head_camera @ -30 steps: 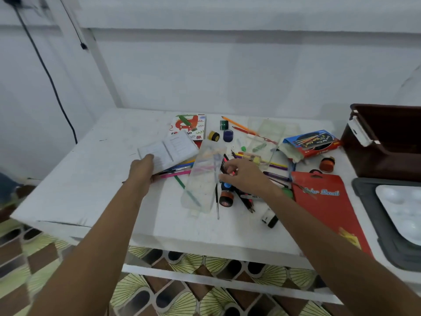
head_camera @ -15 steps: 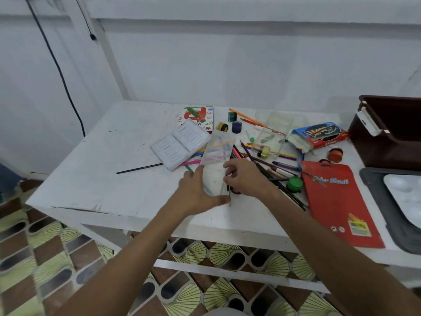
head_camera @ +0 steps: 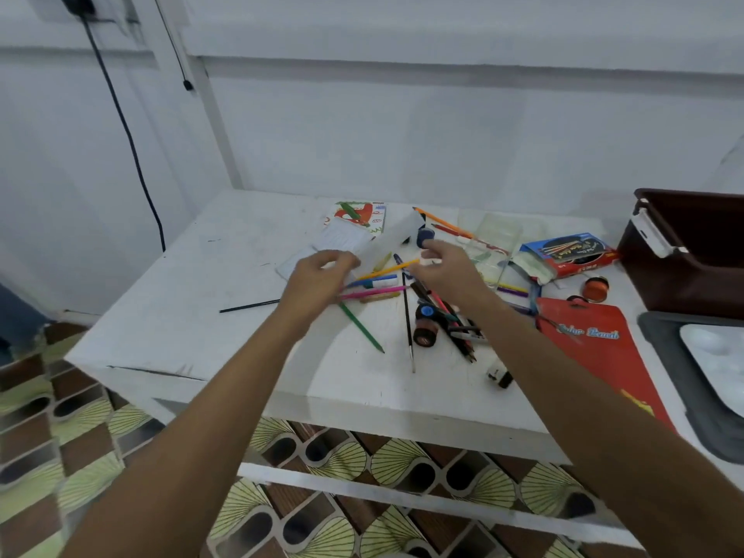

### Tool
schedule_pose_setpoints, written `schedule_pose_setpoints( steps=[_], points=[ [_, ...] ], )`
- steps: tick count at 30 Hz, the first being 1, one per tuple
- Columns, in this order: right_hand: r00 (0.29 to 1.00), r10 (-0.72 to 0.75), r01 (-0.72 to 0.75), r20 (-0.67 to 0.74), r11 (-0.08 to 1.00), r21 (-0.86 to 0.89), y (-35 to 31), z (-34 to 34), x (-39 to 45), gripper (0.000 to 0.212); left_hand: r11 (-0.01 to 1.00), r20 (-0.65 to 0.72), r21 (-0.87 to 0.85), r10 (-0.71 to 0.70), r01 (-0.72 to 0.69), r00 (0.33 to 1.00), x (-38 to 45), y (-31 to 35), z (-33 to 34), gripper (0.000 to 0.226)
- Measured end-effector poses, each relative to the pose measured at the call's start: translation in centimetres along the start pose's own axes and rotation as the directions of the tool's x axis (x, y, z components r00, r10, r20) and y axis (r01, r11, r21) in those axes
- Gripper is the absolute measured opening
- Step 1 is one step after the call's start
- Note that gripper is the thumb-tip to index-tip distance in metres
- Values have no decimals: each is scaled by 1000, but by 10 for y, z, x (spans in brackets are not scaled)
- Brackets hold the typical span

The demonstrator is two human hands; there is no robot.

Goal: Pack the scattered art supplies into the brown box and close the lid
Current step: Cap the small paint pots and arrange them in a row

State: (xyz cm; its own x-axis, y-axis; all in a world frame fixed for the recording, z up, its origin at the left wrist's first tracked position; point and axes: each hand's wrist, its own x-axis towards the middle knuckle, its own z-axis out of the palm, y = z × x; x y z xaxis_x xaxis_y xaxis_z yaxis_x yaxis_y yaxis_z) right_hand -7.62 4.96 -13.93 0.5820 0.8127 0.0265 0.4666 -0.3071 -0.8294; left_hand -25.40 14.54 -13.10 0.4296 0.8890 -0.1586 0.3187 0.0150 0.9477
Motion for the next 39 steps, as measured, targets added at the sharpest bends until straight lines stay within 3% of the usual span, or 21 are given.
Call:
schedule_pose_setpoints(
  steps=[2,6,10,13,16,19,22,26,28,34,39],
  points=[
    [999,-2,6,-41,996,86,-11,-10,7,51,982,36,-165,-81,86,996,3,9,-19,25],
    [999,15,-7,-35,978,209,-23,-25,14,70,923,217,-309,-168,231,962,6,20,-57,50],
    [995,-100,98,5,979,178,-24,-25,11,52,880,283,-366,-205,303,937,1,19,-80,58],
    [995,-101,97,19,984,146,-14,-21,3,48,864,277,-380,-235,331,932,-5,12,-93,59],
    [993,-67,56,95,992,112,-4,-11,-18,40,908,189,-285,-260,306,947,-16,-5,-101,55],
    [983,-15,-9,185,991,132,6,2,-45,28,969,33,-71,-234,236,972,-30,-34,-101,49],
    [965,56,-102,255,980,171,13,13,-68,37,974,-63,38,-221,224,973,-43,-64,-102,47],
    [956,110,-165,271,968,188,24,24,-91,42,966,-49,153,-203,208,978,-56,-83,-102,38],
    [954,122,-173,273,970,169,29,24,-98,49,963,-19,216,-162,162,987,-62,-81,-98,49],
    [926,156,-199,343,975,95,41,18,-119,80,897,166,435,-165,78,972,-64,-84,-98,109],
    [923,181,-215,339,974,65,50,16,-126,92,830,172,558,-127,10,977,-60,-84,-88,106]
  ],
)
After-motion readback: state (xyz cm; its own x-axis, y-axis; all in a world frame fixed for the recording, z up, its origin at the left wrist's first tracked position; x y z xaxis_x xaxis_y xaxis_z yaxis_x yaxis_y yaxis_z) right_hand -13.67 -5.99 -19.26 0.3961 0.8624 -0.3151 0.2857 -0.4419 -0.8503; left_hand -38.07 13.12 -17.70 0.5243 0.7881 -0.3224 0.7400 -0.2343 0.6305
